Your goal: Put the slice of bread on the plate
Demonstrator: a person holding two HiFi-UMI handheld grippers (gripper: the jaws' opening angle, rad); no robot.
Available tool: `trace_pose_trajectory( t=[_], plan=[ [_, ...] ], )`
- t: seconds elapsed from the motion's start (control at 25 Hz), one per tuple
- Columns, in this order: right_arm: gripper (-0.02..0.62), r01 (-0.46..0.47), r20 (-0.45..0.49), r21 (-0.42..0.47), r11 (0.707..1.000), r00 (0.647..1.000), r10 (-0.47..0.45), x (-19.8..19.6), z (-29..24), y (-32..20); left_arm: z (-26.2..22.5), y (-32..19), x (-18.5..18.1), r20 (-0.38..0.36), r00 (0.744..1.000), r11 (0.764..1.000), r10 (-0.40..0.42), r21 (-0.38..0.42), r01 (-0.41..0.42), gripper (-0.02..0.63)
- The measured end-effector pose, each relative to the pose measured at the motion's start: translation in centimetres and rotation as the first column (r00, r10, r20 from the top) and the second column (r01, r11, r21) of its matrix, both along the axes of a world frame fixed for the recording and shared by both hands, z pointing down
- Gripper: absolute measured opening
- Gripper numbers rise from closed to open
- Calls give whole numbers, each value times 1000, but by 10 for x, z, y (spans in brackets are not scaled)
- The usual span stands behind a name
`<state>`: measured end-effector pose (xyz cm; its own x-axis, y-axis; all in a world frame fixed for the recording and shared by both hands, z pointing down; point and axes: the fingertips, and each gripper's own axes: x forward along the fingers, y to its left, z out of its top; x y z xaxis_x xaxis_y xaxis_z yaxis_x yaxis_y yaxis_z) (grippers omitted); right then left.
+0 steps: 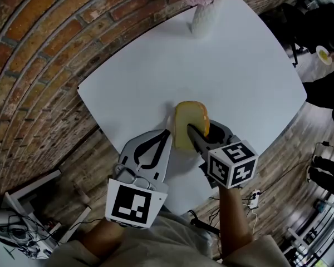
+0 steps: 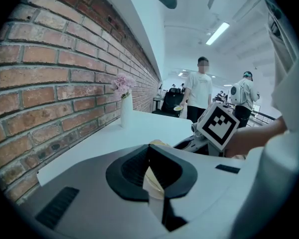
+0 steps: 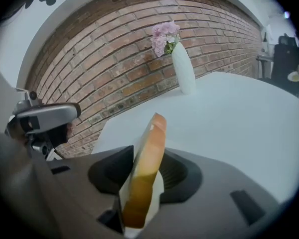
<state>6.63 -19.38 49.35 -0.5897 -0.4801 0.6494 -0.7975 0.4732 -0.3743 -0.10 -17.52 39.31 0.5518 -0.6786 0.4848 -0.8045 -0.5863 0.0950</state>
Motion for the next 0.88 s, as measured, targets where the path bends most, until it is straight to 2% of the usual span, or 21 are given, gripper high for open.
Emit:
trace_pose_trajectory(
  t=[0.08,0.32,0.88],
  plan=[
    [158,7,-48,8,1000,999,-6,3,5,1,1,0,2,-2,1000,1000,4,-2,-4,11],
    [207,-28,-102,32,999,994,31,13,14,1,7,4,7,15,1000,1000,19,3,-19,11],
    [298,-137,-124,14,990,983,138,32,20,5,4,13,21,9,999,998,54,11,-54,11]
  ],
)
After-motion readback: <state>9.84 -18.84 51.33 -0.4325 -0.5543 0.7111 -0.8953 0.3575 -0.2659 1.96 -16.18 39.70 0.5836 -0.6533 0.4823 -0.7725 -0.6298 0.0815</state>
